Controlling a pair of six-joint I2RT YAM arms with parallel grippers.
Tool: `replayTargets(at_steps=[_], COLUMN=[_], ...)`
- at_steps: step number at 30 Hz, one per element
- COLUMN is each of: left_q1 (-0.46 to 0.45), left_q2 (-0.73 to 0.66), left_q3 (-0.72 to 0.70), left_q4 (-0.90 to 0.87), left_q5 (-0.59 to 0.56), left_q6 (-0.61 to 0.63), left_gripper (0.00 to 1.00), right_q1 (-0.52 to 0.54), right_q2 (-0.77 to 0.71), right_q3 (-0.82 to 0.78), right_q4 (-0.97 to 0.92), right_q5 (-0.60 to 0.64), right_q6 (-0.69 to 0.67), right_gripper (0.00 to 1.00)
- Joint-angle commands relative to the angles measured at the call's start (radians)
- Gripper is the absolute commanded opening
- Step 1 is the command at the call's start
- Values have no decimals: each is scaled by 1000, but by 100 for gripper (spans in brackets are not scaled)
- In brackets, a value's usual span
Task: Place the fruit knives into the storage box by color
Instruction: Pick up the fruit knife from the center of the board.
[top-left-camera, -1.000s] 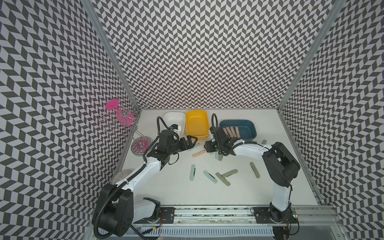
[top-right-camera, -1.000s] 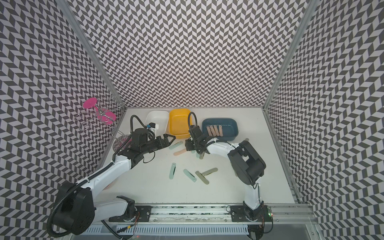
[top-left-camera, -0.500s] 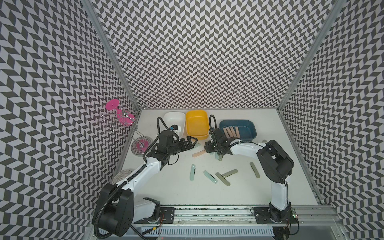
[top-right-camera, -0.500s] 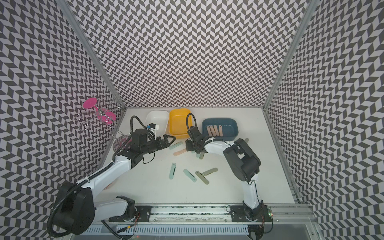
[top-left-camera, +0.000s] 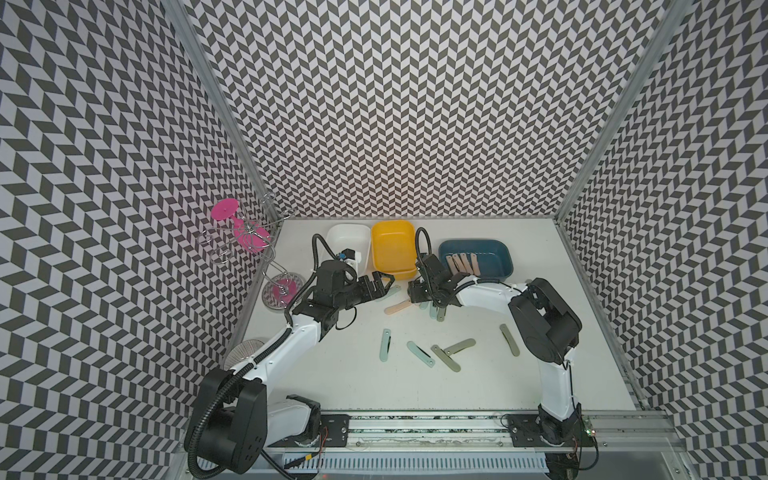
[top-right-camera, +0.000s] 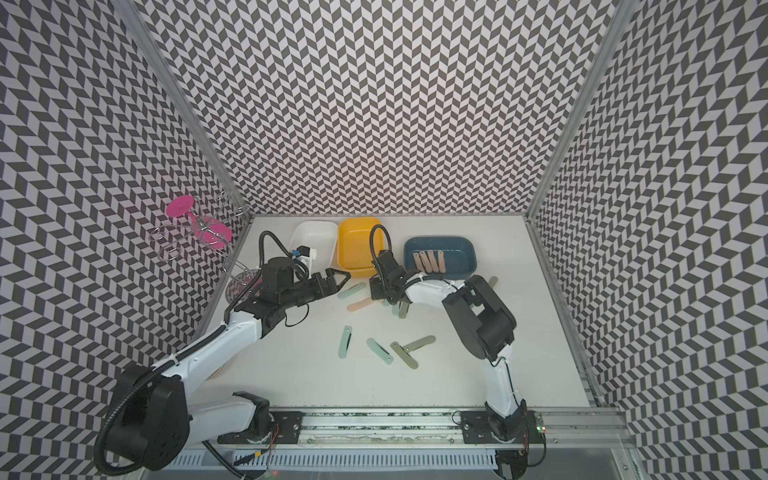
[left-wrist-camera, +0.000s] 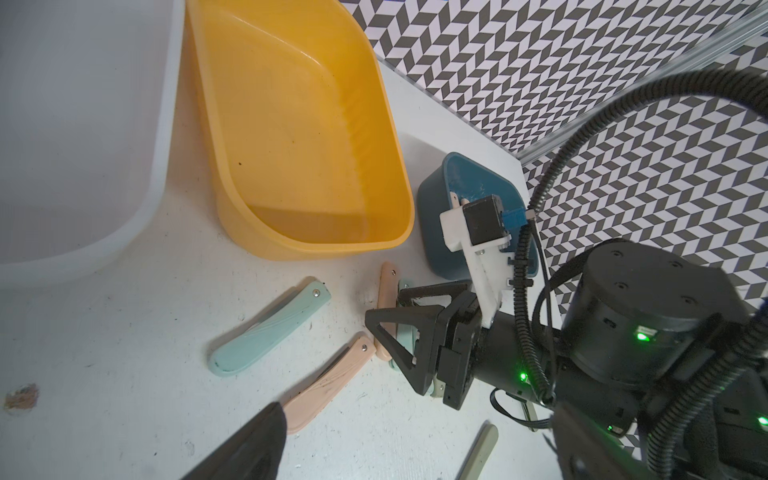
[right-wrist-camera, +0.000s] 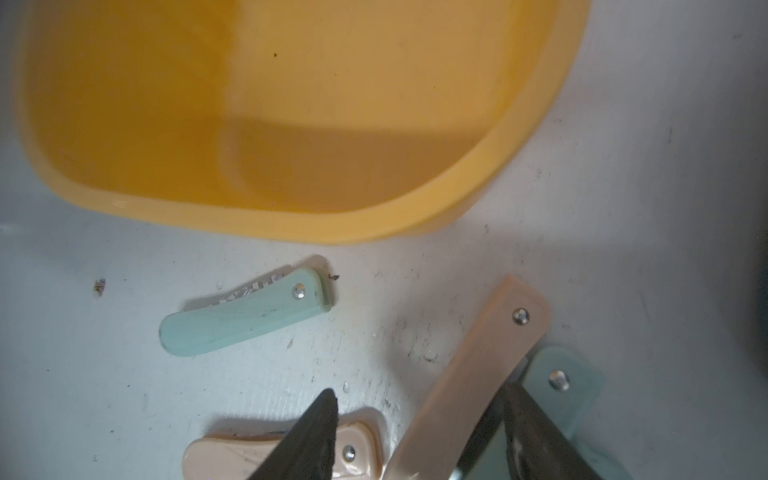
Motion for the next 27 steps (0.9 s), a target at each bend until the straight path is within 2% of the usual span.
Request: replayTargets(at_steps=[1, 8, 16, 27], left_q1=[7, 7, 7, 7], left_q2=[-19, -14, -11, -13], left_q3=[-13, -14, -16, -15], left_q4=[29, 35, 45, 46], left_q5=[10, 10, 18, 19], left_q6=[-1, -6, -16, -17], left_gripper=[100, 100, 100, 100], right_q1=[2, 5, 6, 24], right_q2=[33, 12, -8, 24], right_q3=[31, 14, -7, 4], right_q4=[-18, 25, 10, -30], right_q5=[-2, -51, 22, 78], right_q6=[-9, -31, -15, -28], right_gripper=[62, 61, 59, 46])
